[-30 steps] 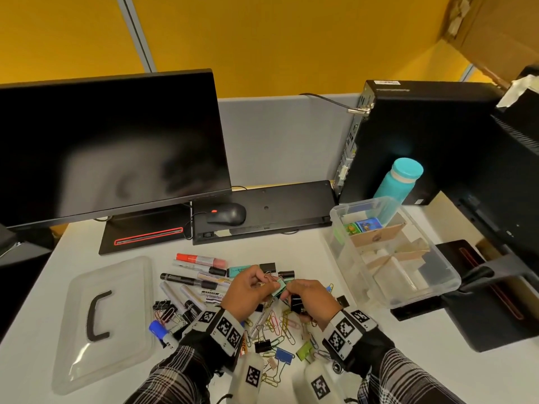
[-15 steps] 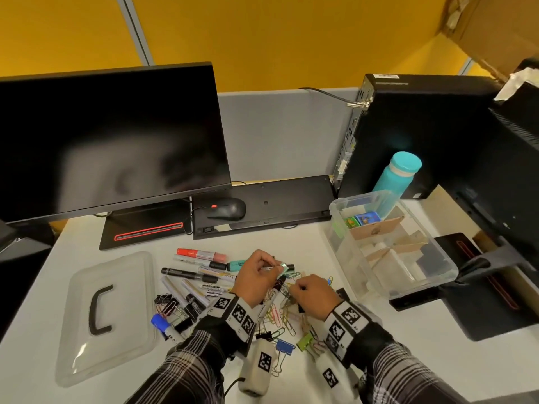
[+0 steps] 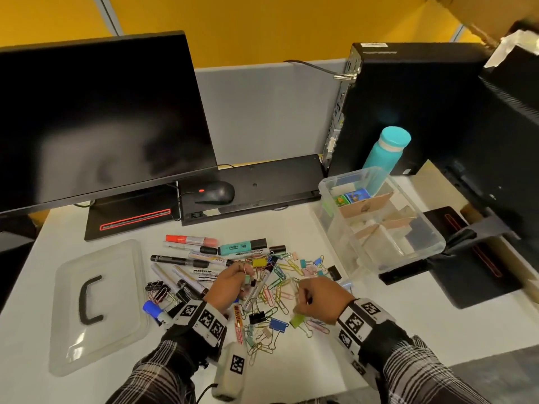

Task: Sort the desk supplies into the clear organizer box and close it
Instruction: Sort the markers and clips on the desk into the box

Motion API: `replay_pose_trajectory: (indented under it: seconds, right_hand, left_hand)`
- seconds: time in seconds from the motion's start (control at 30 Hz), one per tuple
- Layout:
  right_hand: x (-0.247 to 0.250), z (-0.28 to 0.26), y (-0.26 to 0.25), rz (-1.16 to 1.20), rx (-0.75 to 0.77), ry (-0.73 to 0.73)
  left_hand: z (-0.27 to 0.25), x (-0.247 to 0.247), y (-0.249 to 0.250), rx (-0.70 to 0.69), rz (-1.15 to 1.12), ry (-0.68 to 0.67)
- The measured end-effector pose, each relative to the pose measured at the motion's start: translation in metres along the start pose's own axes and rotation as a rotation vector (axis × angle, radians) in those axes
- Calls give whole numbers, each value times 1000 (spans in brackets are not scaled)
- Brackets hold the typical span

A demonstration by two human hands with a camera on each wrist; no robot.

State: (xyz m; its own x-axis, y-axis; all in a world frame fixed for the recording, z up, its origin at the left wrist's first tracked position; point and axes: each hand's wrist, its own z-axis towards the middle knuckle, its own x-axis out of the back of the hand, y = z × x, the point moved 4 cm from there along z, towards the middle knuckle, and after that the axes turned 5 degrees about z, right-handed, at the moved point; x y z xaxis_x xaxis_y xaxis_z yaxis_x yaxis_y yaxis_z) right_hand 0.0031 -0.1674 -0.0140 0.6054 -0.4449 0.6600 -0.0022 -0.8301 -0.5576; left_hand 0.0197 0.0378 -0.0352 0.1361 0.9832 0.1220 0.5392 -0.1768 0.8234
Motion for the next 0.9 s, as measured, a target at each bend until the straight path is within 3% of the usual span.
replay_pose_trajectory:
  seconds: [0.1,0.2,0.33,0.47,0.57,0.63,0.8,0.9]
  right_hand:
    - [-20,-6,5,-117,-66,-71]
    - [-32,-4,6,-182,-65,-35]
    - [-35,-1,6,-139,-38,6]
    - [-19,1,16,327,-92,121]
    - [-13,4,21,918,-222,73]
    - [-12,9,23,1189,-246,28]
    - [-11,10,20,1556,-201,20]
    - [-10,7,17,1567,-170,21]
  left_hand:
    - [0,-7,-5,33,62,-46]
    - [-4,-16,-3,-14,183,-103]
    - [-12,-18,6,-237,415,10]
    - [-15,-15,15,-370,488,134]
    - [-15,-20,13,-355,573,56]
    - [-14,-24,7,-308,656,-18]
    - [-22,-40,-9,-161,1007,-181]
    - [-32,-51,-9,-129,1293,-162]
